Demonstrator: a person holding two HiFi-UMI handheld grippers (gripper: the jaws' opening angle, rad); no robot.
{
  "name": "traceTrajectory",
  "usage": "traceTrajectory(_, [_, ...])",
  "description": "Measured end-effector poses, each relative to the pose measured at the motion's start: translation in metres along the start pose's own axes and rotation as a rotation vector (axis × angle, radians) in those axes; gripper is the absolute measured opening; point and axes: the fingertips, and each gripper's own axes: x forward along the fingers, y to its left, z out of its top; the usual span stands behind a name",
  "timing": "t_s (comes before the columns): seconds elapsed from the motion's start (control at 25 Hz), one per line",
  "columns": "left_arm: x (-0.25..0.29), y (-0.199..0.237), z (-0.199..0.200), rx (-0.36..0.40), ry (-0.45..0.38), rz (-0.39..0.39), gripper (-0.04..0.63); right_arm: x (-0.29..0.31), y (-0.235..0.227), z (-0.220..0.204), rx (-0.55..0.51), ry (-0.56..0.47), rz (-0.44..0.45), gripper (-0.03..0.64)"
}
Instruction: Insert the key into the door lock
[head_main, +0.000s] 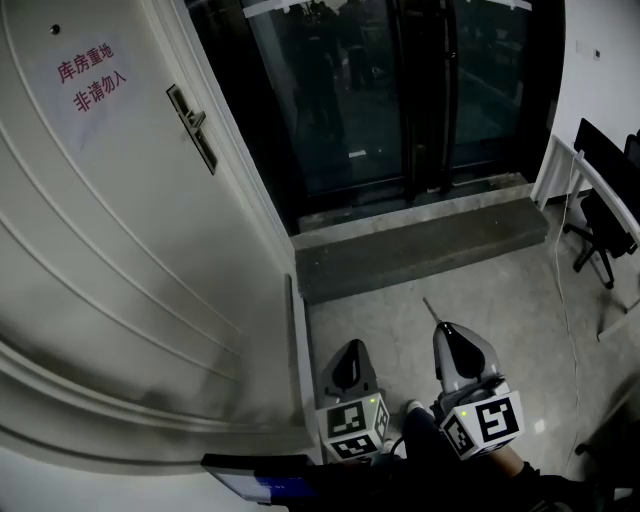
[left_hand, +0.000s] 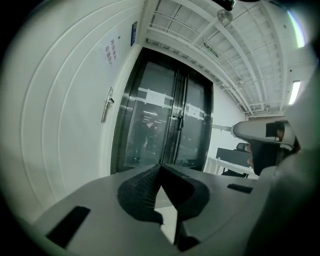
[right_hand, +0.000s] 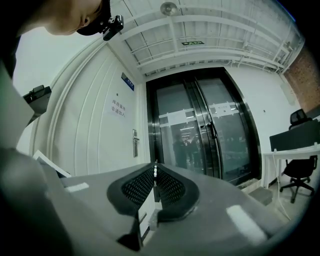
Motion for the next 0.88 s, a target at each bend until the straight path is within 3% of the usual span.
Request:
traceTrajectory(0.28, [0.077,0.017,0.016,-0.009,-0.018,0.044,0.000,0.076,-0.034,-0.001,-0.004,-0.005,0.035,0.012])
traceTrajectory(0.6, [0.173,0.009,0.062,0.001,-0.051,0.070,0.000,0.165,-0.095,0.024,-0.022,-0.021,0.074,0.012])
traceTrajectory(0.88, [0.242,-0.008,0.074,0.000,-0.054,0.080,0.000,0.215,-0.144,0.027,-0.016,-0.017,0.092,0.012])
